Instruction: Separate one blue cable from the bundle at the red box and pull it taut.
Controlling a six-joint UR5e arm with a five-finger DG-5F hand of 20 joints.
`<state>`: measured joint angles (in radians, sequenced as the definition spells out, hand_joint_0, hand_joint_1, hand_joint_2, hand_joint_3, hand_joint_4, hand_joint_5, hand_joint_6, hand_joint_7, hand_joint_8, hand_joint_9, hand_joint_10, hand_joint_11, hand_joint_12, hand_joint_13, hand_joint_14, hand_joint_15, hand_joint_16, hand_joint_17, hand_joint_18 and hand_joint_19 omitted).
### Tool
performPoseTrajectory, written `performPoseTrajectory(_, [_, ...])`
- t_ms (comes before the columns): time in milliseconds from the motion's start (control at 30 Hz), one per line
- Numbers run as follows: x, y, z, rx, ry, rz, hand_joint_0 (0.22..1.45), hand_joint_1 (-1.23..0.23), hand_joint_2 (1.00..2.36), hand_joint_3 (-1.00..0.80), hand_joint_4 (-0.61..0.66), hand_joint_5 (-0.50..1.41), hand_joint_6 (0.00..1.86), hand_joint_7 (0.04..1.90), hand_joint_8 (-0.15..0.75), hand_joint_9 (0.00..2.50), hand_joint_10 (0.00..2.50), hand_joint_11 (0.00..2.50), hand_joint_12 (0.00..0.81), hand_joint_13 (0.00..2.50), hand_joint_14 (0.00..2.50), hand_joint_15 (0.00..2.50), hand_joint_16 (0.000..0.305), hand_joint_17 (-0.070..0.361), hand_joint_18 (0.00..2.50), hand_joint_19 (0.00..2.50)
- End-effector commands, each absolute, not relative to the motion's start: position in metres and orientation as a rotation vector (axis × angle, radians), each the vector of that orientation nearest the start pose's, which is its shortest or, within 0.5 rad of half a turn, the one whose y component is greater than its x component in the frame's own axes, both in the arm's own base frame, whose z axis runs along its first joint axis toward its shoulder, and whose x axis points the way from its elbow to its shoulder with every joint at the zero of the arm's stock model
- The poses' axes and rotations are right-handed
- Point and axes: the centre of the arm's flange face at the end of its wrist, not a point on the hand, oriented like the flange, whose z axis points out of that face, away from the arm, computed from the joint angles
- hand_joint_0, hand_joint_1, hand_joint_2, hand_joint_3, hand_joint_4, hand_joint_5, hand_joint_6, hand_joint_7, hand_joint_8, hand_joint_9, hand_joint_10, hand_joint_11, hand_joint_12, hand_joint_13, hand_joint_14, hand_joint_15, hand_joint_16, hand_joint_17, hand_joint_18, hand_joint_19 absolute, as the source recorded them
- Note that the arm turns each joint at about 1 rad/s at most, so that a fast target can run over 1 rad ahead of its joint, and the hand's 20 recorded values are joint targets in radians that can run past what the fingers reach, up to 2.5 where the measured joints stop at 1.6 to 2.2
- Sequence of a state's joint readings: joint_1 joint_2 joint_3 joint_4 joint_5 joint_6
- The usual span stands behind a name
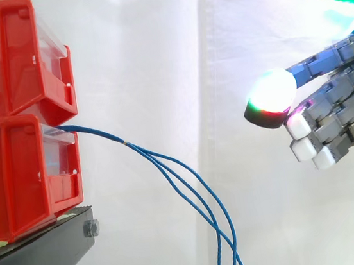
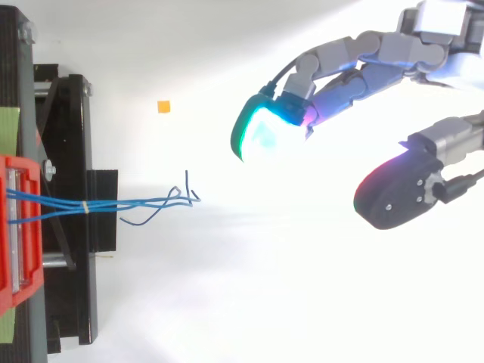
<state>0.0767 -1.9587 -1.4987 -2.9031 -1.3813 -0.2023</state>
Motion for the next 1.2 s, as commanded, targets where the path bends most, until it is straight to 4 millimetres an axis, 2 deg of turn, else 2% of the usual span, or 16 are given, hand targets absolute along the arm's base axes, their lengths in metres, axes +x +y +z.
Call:
performPoseTrajectory(0, [0.637, -0.104, 0.324, 1.155, 1.267, 0.923, 0.56, -0.58, 1.0, -0.45, 0.21, -0.2, 0.5, 0.86, 0.288, 0.64, 0.01, 0.45, 0.368, 0.61, 0.02, 0.37, 0.047, 0.105, 0.41, 0.52])
performPoseTrajectory(100, [0.638, -0.104, 0.326, 1.14, 1.256, 0.897, 0.56, -0.58, 1.0, -0.45, 0.2, -0.2, 0.5, 0.86, 0.287, 0.64, 0.01, 0.44, 0.367, 0.61, 0.01, 0.37, 0.047, 0.105, 0.41, 0.52])
performPoseTrajectory(467, [0.655, -0.104, 0.304, 1.131, 1.191, 0.86, 0.56, -0.58, 1.0, -0.46, 0.21, -0.2, 0.5, 0.86, 0.287, 0.64, 0.02, 0.45, 0.367, 0.61, 0.02, 0.37, 0.047, 0.106, 0.42, 0.52])
performPoseTrajectory(500, [0.659, -0.105, 0.293, 1.138, 1.19, 0.853, 0.56, -0.58, 1.0, -0.46, 0.21, -0.2, 0.5, 0.87, 0.29, 0.64, 0.02, 0.44, 0.367, 0.61, 0.01, 0.38, 0.047, 0.105, 0.42, 0.52])
performPoseTrajectory(567, [0.66, -0.104, 0.294, 1.135, 1.182, 0.854, 0.56, -0.58, 1.0, -0.46, 0.21, -0.2, 0.5, 0.87, 0.288, 0.64, 0.01, 0.45, 0.368, 0.61, 0.02, 0.38, 0.047, 0.106, 0.42, 0.52])
performPoseTrajectory(633, [0.667, -0.103, 0.285, 1.144, 1.185, 0.848, 0.56, -0.58, 1.0, -0.46, 0.21, -0.2, 0.5, 0.86, 0.288, 0.63, 0.01, 0.45, 0.368, 0.61, 0.02, 0.38, 0.047, 0.106, 0.42, 0.52])
performPoseTrajectory(833, [0.678, -0.1, 0.288, 1.134, 1.178, 0.852, 0.56, -0.58, 1.0, -0.46, 0.21, -0.2, 0.5, 0.86, 0.288, 0.63, 0.01, 0.45, 0.369, 0.61, 0.01, 0.38, 0.047, 0.106, 0.42, 0.53])
performPoseTrajectory(933, [0.683, -0.098, 0.277, 1.136, 1.192, 0.843, 0.56, -0.58, 1.0, -0.46, 0.21, -0.2, 0.5, 0.86, 0.288, 0.64, 0.01, 0.45, 0.369, 0.62, 0.02, 0.38, 0.047, 0.106, 0.43, 0.52])
performPoseTrajectory(1000, [0.688, -0.097, 0.263, 1.141, 1.204, 0.837, 0.56, -0.58, 1.0, -0.46, 0.21, -0.2, 0.5, 0.87, 0.288, 0.63, 0.02, 0.45, 0.369, 0.62, 0.02, 0.39, 0.047, 0.106, 0.43, 0.52])
performPoseTrajectory(1167, [0.701, -0.094, 0.263, 1.136, 1.195, 0.849, 0.56, -0.58, 1.0, -0.46, 0.21, -0.2, 0.5, 0.87, 0.289, 0.63, 0.01, 0.46, 0.369, 0.62, 0.01, 0.38, 0.047, 0.106, 0.43, 0.52])
